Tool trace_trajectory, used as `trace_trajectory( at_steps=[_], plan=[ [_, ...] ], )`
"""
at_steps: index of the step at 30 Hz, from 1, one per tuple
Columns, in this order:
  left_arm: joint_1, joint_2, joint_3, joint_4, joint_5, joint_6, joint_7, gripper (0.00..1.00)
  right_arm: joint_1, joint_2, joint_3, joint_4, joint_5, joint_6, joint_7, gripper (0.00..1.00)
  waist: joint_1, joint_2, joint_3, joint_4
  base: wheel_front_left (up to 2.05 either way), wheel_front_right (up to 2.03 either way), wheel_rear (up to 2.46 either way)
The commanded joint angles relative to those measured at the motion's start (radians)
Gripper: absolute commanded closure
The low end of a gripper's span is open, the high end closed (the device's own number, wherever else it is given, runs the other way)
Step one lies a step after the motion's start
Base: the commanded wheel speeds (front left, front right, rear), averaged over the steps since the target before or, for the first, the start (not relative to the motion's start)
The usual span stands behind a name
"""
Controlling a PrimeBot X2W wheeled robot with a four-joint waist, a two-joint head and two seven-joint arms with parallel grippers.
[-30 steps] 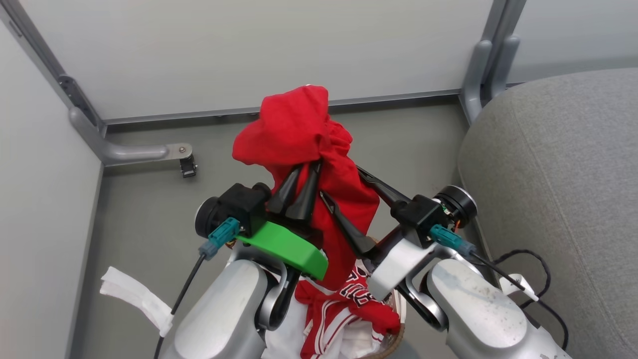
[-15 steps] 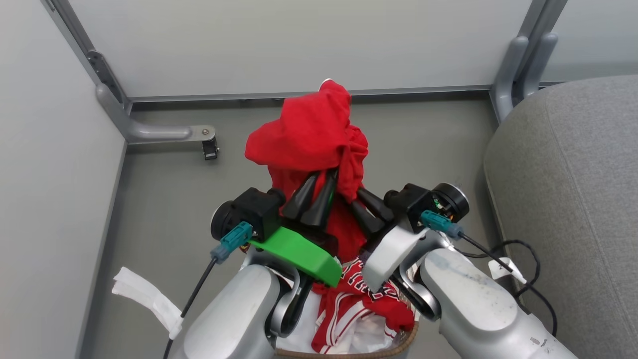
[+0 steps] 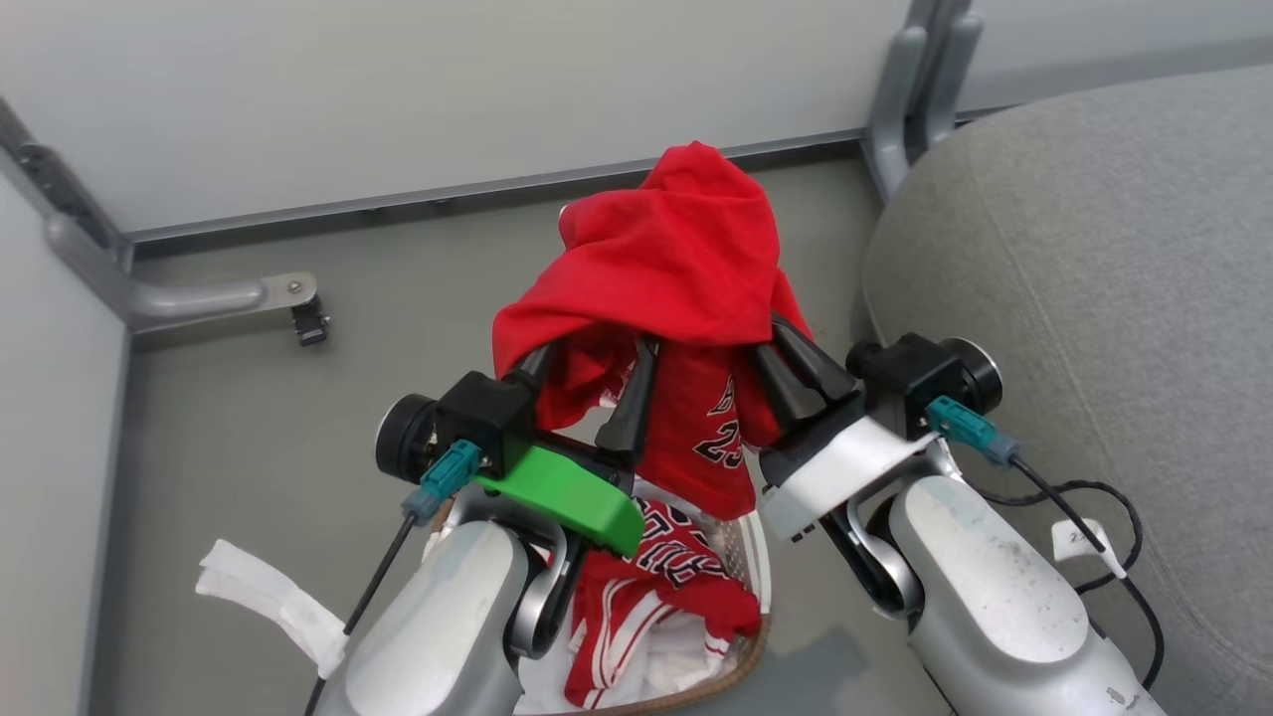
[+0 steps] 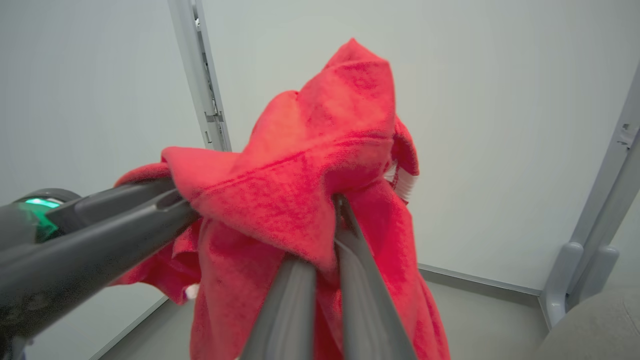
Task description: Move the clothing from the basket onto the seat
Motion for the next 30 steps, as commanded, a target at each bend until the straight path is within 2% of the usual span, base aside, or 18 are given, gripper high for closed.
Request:
trace_trajectory(
  at_steps=[1,16,22,30],
  plan=[
    [0.006,0.004,0.009,0.004,0.014,-0.008,0.000,0.00,0.022,-0.003,-0.015,-0.015,-0.002,-0.001,-0.002,1.00,0.0000,0.0000,0.035,-0.115,0.00,0.00,0.00],
    [0.011,0.004,0.079,0.060,0.111,-0.058,0.000,0.00,0.080,-0.002,-0.099,-0.103,0.050,-0.001,-0.002,1.00,0.0000,0.0000,0.093,-0.477,0.00,0.00,0.00],
    [-0.028,0.006,0.029,0.084,0.087,-0.085,0.000,0.00,0.124,0.000,-0.185,-0.139,0.035,-0.001,-0.002,1.00,0.0000,0.0000,0.121,-0.496,0.00,0.00,0.00],
    [-0.057,0.005,-0.007,0.117,0.076,-0.095,0.000,0.00,0.142,-0.002,-0.277,-0.144,0.001,-0.001,-0.002,1.00,0.0000,0.0000,0.155,-0.502,0.00,0.00,0.00]
  ],
)
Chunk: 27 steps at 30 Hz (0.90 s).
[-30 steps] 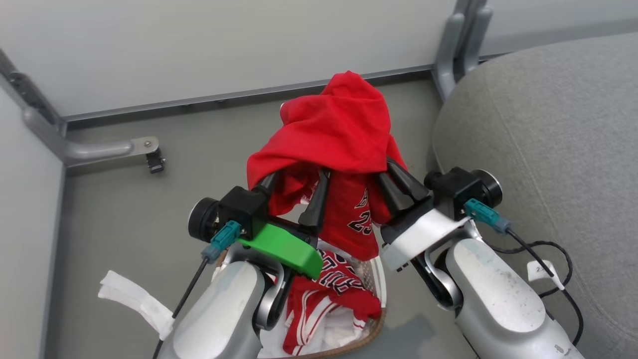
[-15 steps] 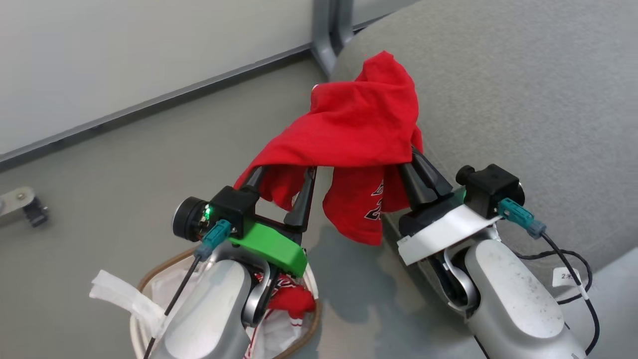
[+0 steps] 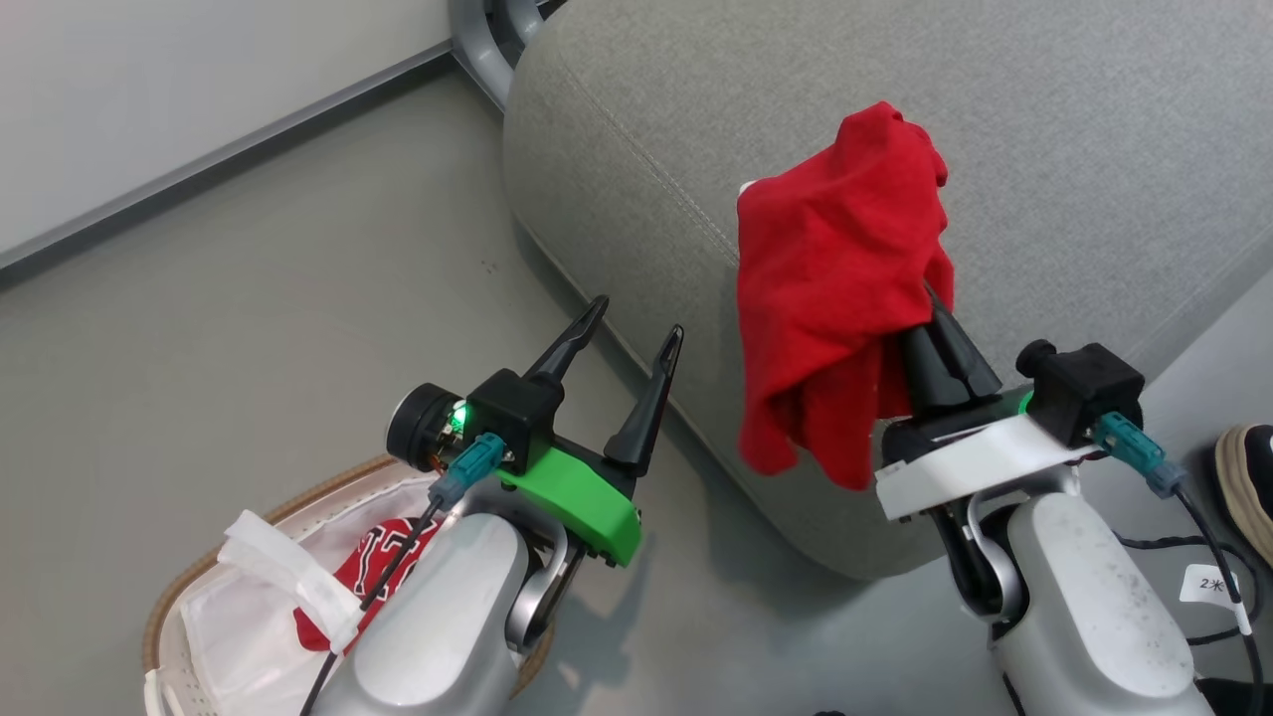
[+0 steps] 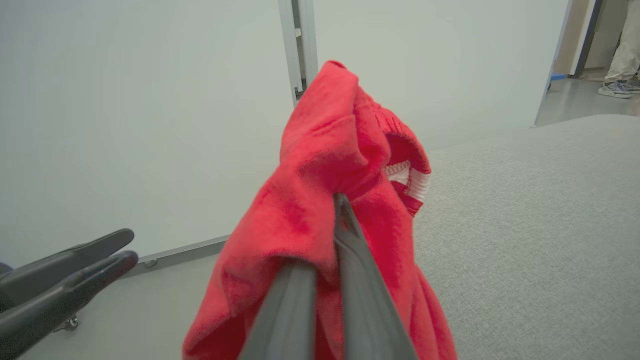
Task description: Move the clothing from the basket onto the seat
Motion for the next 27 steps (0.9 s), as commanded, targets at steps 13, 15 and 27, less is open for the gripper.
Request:
trace_trajectory(
  at_steps=[13,15,27],
  plan=[
    [-0.024,0.027,0.084,0.007,0.112,0.006,0.000,0.00,-0.333,-0.092,-0.143,0.213,-0.156,-0.001,-0.002,1.00,0.0000,-0.0001,0.191,0.037,0.00,0.00,0.00],
    [-0.041,0.033,0.087,-0.005,0.126,0.003,0.000,0.00,-0.390,-0.126,-0.148,0.262,-0.175,-0.001,-0.002,1.00,0.0000,-0.0001,0.227,0.061,0.00,0.00,0.00],
    [-0.119,0.033,0.086,-0.032,0.179,-0.010,0.000,0.00,-0.618,-0.278,-0.375,0.491,-0.275,-0.001,-0.002,1.00,0.0000,-0.0001,0.404,0.189,0.00,0.00,0.00]
  ],
)
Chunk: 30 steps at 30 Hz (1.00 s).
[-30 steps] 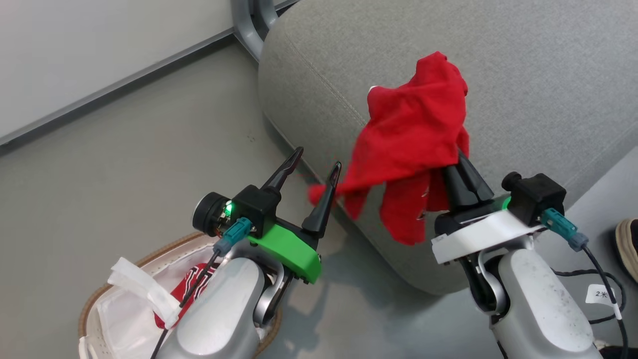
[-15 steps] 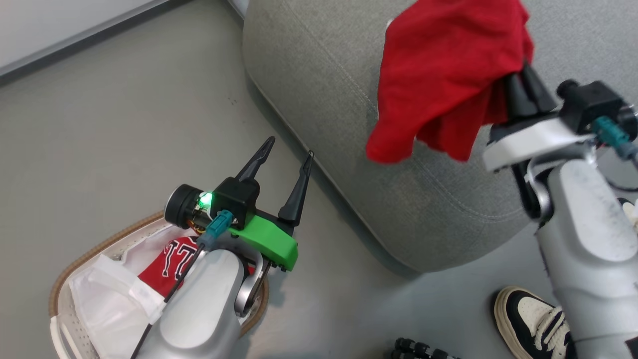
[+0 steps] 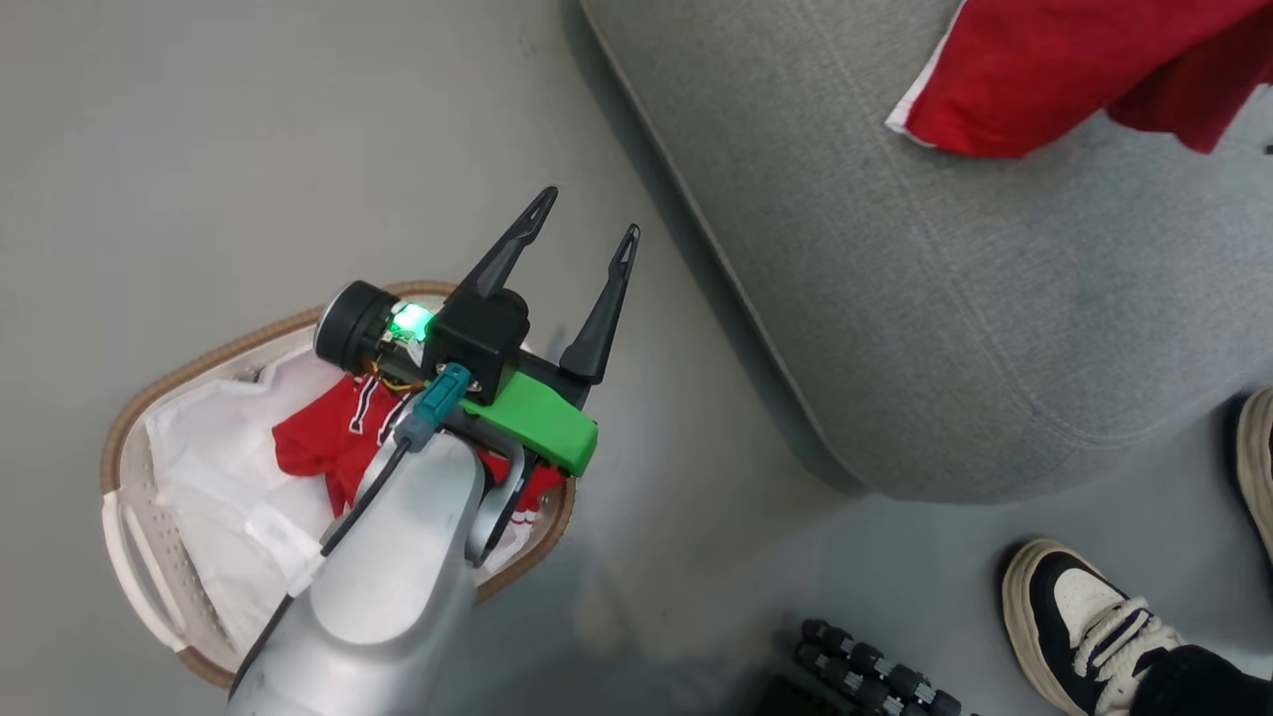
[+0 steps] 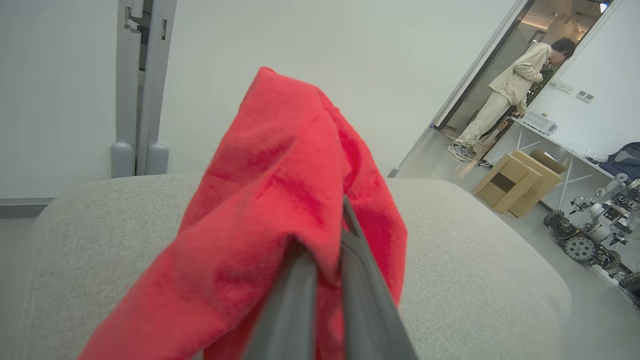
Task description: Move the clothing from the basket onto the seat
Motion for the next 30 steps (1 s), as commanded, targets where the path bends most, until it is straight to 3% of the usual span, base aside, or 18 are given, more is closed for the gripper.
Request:
trace_trajectory(
  at_steps=[1,4,5,6,18,30],
  plan=[
    [-0.021,0.003,0.003,-0.004,0.007,-0.004,0.000,0.00,-0.017,-0.006,-0.029,0.016,-0.012,-0.001,-0.002,1.00,0.0000,-0.0001,0.087,0.084,0.00,0.00,0.00],
    [-0.029,0.005,0.014,-0.004,0.013,-0.005,0.000,0.00,-0.022,0.001,-0.094,0.061,-0.040,-0.001,-0.002,0.99,0.0000,-0.0001,0.107,0.103,0.00,0.00,0.00],
    [-0.029,0.006,0.018,-0.003,0.014,-0.005,0.000,0.00,-0.019,0.010,-0.103,0.069,-0.045,-0.001,-0.002,0.66,0.0000,-0.0001,0.110,0.106,0.00,0.00,0.00],
    [-0.028,0.007,0.022,-0.003,0.015,-0.005,0.000,0.00,-0.013,0.019,-0.110,0.076,-0.053,-0.001,-0.002,0.00,0.0000,-0.0001,0.112,0.108,0.00,0.00,0.00],
    [0.023,-0.002,0.070,-0.008,0.020,-0.002,0.000,0.00,0.192,0.097,-0.141,0.039,-0.053,-0.001,-0.002,0.00,0.0000,-0.0001,0.043,0.103,0.00,0.00,0.00],
    [0.170,-0.002,0.212,-0.063,0.026,0.030,0.000,0.00,0.393,0.150,-0.006,-0.091,0.016,-0.001,-0.002,0.00,0.0000,-0.0001,-0.116,0.127,0.00,0.00,0.00]
  ],
)
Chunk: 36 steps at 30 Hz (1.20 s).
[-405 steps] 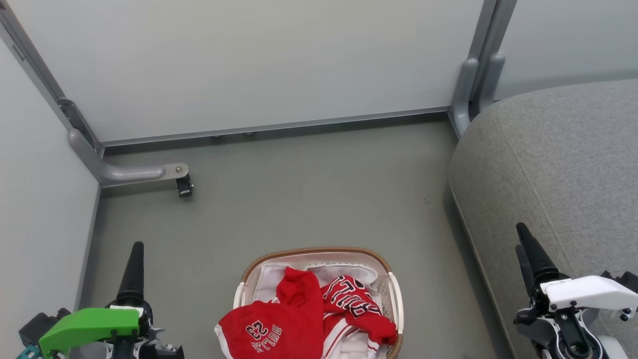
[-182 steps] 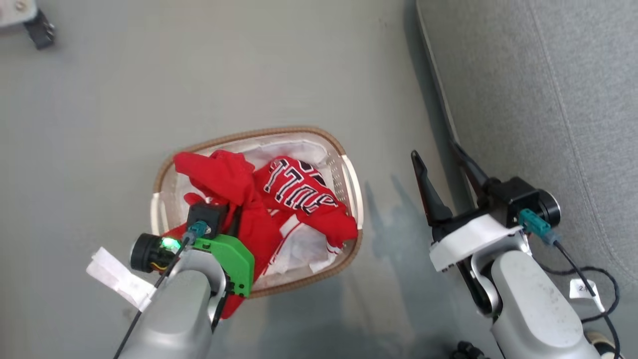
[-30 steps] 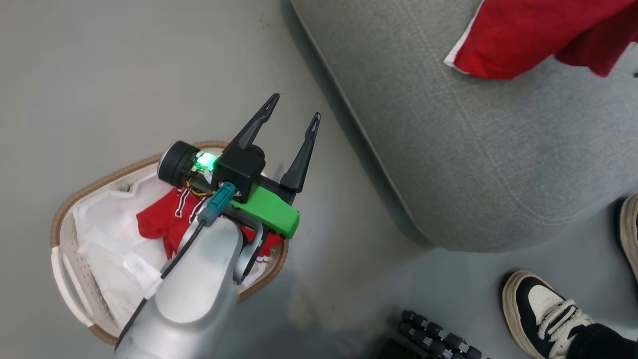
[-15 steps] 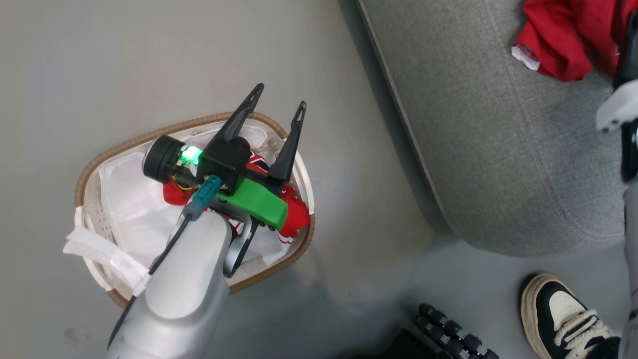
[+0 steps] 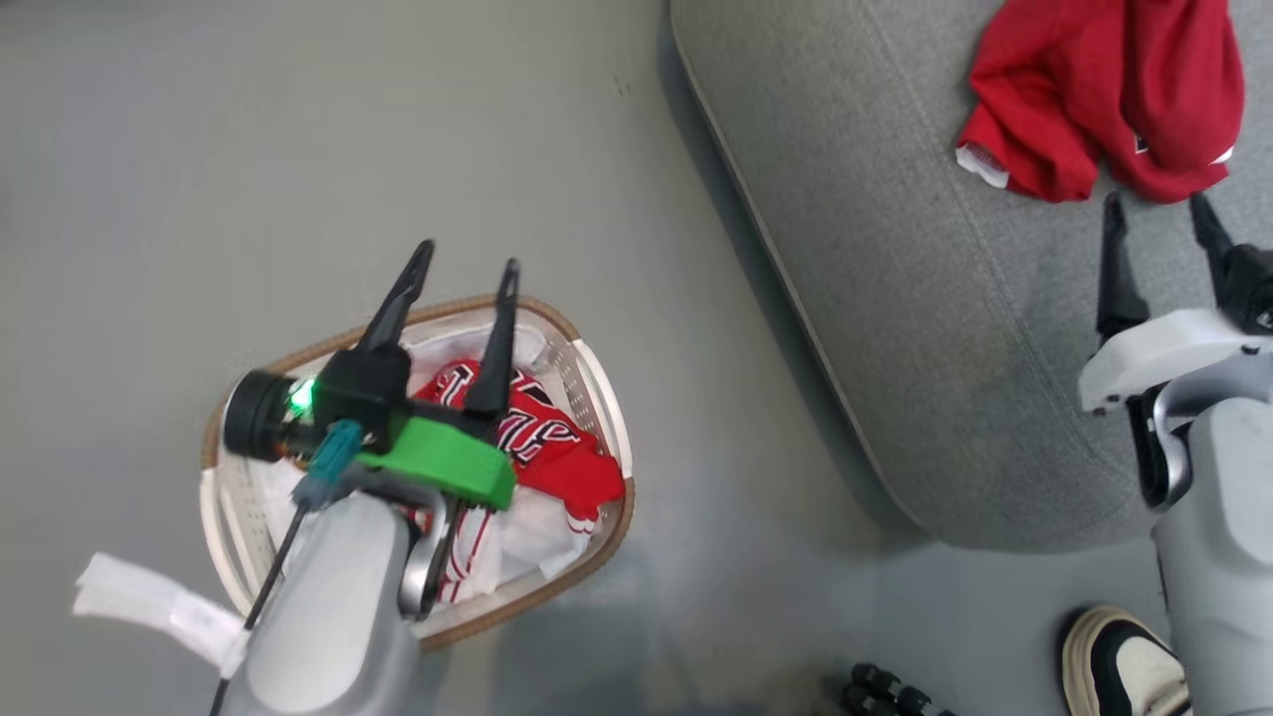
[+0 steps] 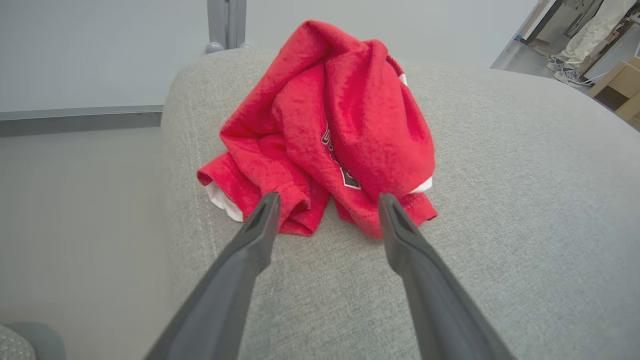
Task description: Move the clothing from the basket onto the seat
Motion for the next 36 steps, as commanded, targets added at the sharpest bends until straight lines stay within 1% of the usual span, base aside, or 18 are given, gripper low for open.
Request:
trace_trajectory(
  at_steps=[1,6,12,17,19,25,30,32,36],
  plan=[
    [0.032,0.000,0.021,-0.012,-0.005,0.007,0.000,0.00,0.022,-0.001,0.014,-0.016,0.014,-0.001,-0.002,0.00,-0.0001,0.0000,-0.061,0.027,0.00,0.00,0.00],
    [0.091,-0.008,0.084,-0.023,0.004,0.018,0.000,0.00,0.060,0.006,0.092,-0.059,0.037,-0.001,-0.002,0.00,-0.0001,0.0000,-0.105,0.089,0.00,0.00,0.00],
    [0.136,-0.016,0.167,-0.017,-0.006,0.042,0.000,0.00,0.074,0.019,0.148,-0.096,0.069,-0.001,-0.002,0.00,-0.0001,0.0000,-0.149,0.169,0.00,0.00,0.00],
    [0.166,-0.019,0.230,-0.014,-0.005,0.046,0.000,0.00,0.089,0.037,0.185,-0.114,0.082,-0.001,-0.002,0.00,-0.0001,0.0000,-0.189,0.230,0.00,0.00,0.00],
    [0.180,-0.020,0.248,-0.011,-0.002,0.039,0.000,0.00,0.099,0.046,0.198,-0.116,0.087,-0.001,-0.002,0.00,-0.0001,0.0000,-0.208,0.247,0.00,0.00,0.00],
    [0.236,-0.020,0.281,-0.023,0.009,0.032,0.000,0.00,0.147,0.070,0.236,-0.121,0.104,-0.001,-0.002,0.00,-0.0001,0.0000,-0.267,0.271,0.00,0.00,0.00],
    [0.292,-0.020,0.299,-0.040,0.016,0.033,0.000,0.00,0.193,0.083,0.240,-0.131,0.119,-0.001,-0.002,0.00,-0.0001,0.0000,-0.310,0.271,0.00,0.00,0.00],
    [0.317,-0.020,0.309,-0.043,-0.010,0.040,0.000,0.00,0.214,0.087,0.244,-0.137,0.122,-0.001,-0.002,0.00,-0.0001,0.0000,-0.327,0.269,0.00,0.00,0.00],
    [0.363,-0.020,0.313,-0.052,0.000,0.029,0.000,0.00,0.268,0.093,0.253,-0.139,0.133,-0.001,-0.002,0.00,-0.0001,0.0000,-0.369,0.270,0.00,0.00,0.00]
  ],
)
